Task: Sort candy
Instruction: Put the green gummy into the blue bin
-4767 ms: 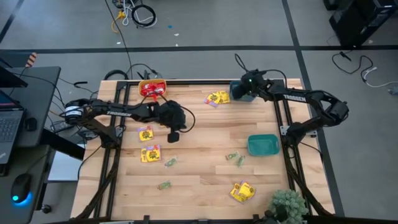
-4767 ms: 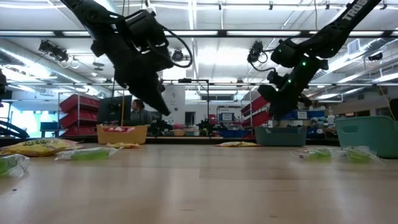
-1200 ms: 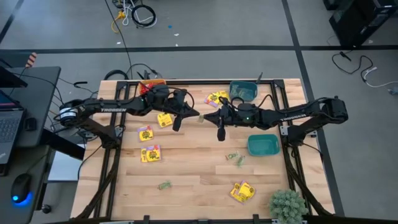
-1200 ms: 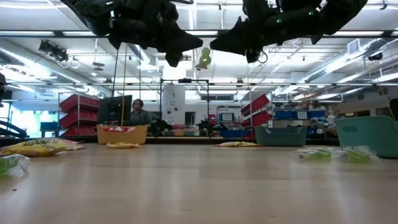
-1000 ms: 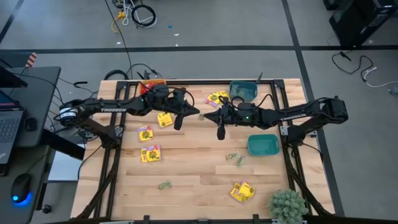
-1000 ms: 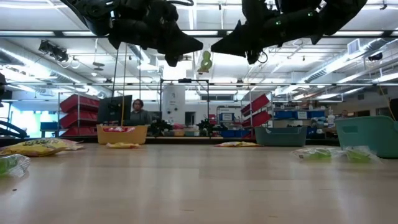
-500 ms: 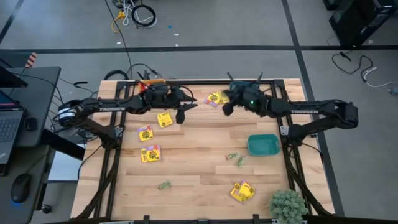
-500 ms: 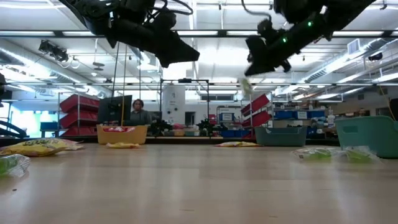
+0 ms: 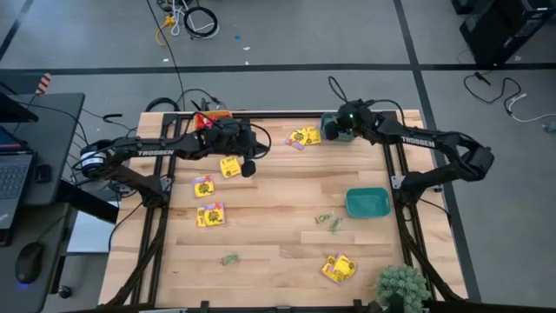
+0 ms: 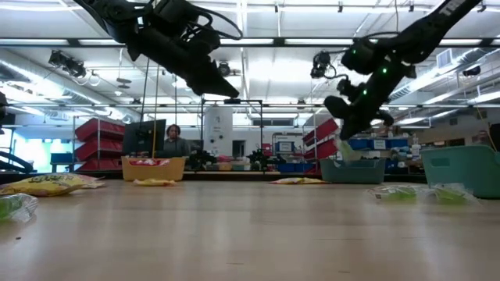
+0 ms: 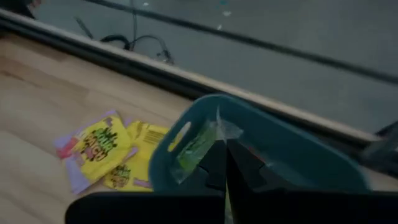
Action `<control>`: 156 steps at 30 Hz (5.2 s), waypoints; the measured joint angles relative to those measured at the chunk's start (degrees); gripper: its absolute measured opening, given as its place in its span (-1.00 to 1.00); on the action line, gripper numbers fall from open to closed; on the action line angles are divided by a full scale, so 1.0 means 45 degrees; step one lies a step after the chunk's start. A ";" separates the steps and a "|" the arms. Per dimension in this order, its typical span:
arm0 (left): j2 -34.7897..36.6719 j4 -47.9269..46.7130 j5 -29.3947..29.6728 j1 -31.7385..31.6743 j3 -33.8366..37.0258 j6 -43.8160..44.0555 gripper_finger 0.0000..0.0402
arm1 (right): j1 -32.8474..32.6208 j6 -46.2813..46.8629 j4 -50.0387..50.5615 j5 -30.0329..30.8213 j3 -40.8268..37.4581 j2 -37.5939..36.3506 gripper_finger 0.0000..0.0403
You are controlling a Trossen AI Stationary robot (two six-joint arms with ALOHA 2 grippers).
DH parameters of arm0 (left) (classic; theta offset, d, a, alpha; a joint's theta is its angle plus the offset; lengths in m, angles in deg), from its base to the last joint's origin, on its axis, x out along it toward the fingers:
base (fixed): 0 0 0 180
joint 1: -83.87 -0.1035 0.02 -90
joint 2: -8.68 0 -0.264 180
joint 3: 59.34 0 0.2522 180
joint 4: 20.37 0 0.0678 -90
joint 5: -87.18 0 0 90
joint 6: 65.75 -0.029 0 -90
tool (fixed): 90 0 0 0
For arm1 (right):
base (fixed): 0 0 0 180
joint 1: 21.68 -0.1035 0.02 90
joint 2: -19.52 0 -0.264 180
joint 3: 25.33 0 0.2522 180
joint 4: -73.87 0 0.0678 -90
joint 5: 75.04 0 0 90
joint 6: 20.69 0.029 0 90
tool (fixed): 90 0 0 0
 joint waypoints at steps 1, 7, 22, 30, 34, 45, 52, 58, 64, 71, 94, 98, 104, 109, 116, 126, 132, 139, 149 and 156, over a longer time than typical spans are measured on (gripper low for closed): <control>0.0000 -0.0025 0.0007 0.0000 0.0000 -0.0010 -0.96 | 0.0195 0.0033 -0.0082 -0.0343 0.0005 0.0234 -1.00; -0.0005 -0.0680 0.0022 0.0000 -0.0005 -0.0030 -0.99 | 0.0990 0.0279 -0.0482 -0.1275 0.0000 0.1571 -0.99; 0.0078 -0.2899 -0.0019 0.0884 -0.0010 -0.0701 -1.00 | 0.0343 -0.1249 0.0243 -0.1625 0.0000 -0.1418 -0.10; 0.0087 -0.2354 -0.0058 0.1281 0.0543 -0.0710 -1.00 | -0.3339 -0.2913 0.2328 -0.2999 0.0000 -0.2917 -0.07; 0.0087 -0.1152 -0.0133 0.1284 0.1687 -0.0356 -1.00 | -0.5896 -0.2892 0.3474 -0.3003 0.0000 -0.2685 -0.06; 0.0083 0.1135 -0.0138 0.1341 0.3245 0.0304 -1.00 | -1.1037 -0.2319 0.4409 -0.2993 0.0000 -0.0171 0.11; 0.0083 0.1057 -0.0060 0.1341 0.3245 0.0295 -1.00 | -1.1916 -0.2076 0.4059 -0.3040 0.0003 0.1644 0.08; 0.0083 0.1017 -0.0026 0.1341 0.3245 0.0290 -1.00 | -1.2011 -0.2094 0.3446 -0.3623 0.0005 0.2554 0.00; 0.0083 0.1012 -0.0022 0.1341 0.3245 0.0295 -1.00 | -1.2007 -0.2035 0.3311 -0.3704 0.0044 0.2863 -0.27; 0.0083 0.1022 0.0493 0.1341 0.3245 0.0309 -1.00 | -1.1714 -0.2169 0.3409 -0.3340 0.0717 0.2659 -0.82; 0.0083 0.0988 0.0556 0.1341 0.3222 0.0290 -1.00 | 0.0512 0.1621 0.8488 -0.0709 0.4424 0.2703 -0.88; 0.0083 0.1011 0.0571 0.1341 0.3128 0.0256 -1.00 | 0.1608 0.1786 0.7698 -0.0900 0.3936 0.2703 -0.88; 0.0083 0.0886 0.0590 0.1341 0.3123 0.0266 -1.00 | 0.1972 0.2932 0.7740 -0.1303 0.3788 0.2703 -0.79; 0.0083 0.0814 0.0590 0.1341 0.3123 0.0270 -1.00 | 0.1962 0.2733 0.7634 -0.1256 0.3788 0.2703 -0.62; 0.0083 0.0731 0.0590 0.1341 0.3120 0.0275 -1.00 | 0.1700 -0.0803 0.8231 -0.2248 0.4497 0.2567 -0.30; 0.0083 0.0721 0.0595 0.1341 0.3118 0.0259 -1.00 | -0.4256 -0.4441 1.3036 -0.4211 0.5206 0.0622 -0.39; 0.0083 0.0696 0.0600 0.1341 0.3113 0.0325 -1.00 | -0.8582 -0.4435 1.2954 -0.4003 0.4538 0.0684 -0.20; 0.0083 0.0668 0.0600 0.1341 0.3113 0.0300 -1.00 | -1.1720 -0.4394 1.1195 -0.3610 0.4298 0.1976 0.05; 0.0083 0.0653 0.0600 0.1337 0.3113 0.0274 -1.00 | -1.3442 -0.5803 1.0609 -0.3590 0.4298 0.4285 0.09; 0.0083 0.0504 0.0602 0.1341 0.3113 0.0266 -1.00 | -1.3773 -0.5929 1.0021 -0.3479 0.4298 0.5209 0.01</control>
